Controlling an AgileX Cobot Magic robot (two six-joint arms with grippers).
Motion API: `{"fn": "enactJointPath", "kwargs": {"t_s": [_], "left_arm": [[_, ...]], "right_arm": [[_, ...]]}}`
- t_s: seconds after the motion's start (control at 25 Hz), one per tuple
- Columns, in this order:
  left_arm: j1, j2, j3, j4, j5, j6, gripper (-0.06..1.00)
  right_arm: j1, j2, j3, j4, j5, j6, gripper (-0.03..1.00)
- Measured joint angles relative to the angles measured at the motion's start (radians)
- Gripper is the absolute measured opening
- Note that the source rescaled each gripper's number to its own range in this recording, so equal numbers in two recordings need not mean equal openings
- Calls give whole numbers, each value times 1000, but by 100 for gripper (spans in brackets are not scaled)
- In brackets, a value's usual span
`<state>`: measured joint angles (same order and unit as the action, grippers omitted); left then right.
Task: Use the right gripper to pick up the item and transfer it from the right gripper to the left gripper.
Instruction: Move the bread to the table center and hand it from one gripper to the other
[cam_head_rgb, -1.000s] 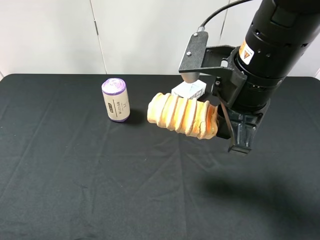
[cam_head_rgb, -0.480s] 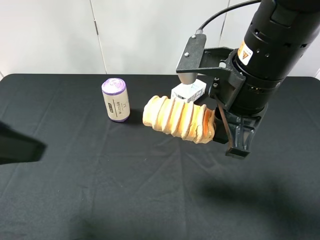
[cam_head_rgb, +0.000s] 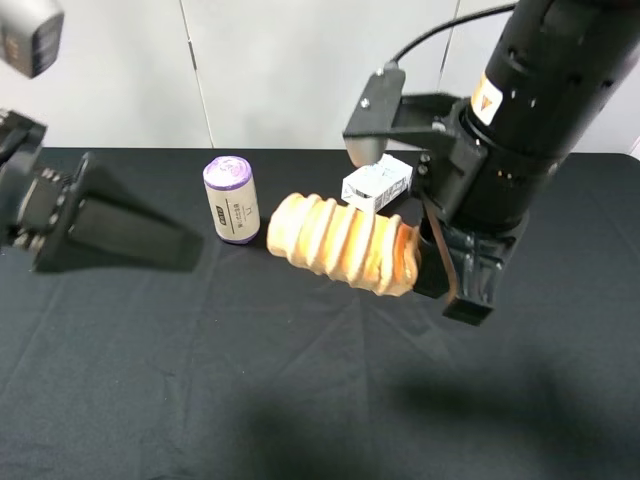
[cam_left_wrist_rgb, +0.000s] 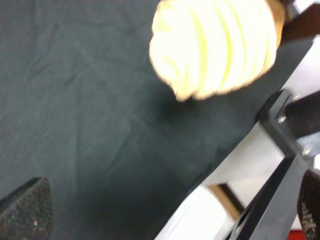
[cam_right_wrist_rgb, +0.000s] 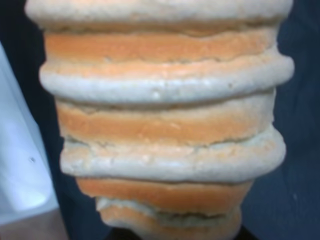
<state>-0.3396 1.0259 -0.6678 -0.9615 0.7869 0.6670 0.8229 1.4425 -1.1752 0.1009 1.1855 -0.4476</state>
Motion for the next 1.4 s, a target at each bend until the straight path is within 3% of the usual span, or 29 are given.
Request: {"fn": "enactJointPath", "kwargs": {"t_s": [0.6,1.4], "left_arm": [[0,11,0,-311,-108,158,98],[0,11,0,-368,-100,169,96]], "right_arm": [[0,0,-79,143,34,-40,1],[0,0,-79,280,-49,-92,1]]}}
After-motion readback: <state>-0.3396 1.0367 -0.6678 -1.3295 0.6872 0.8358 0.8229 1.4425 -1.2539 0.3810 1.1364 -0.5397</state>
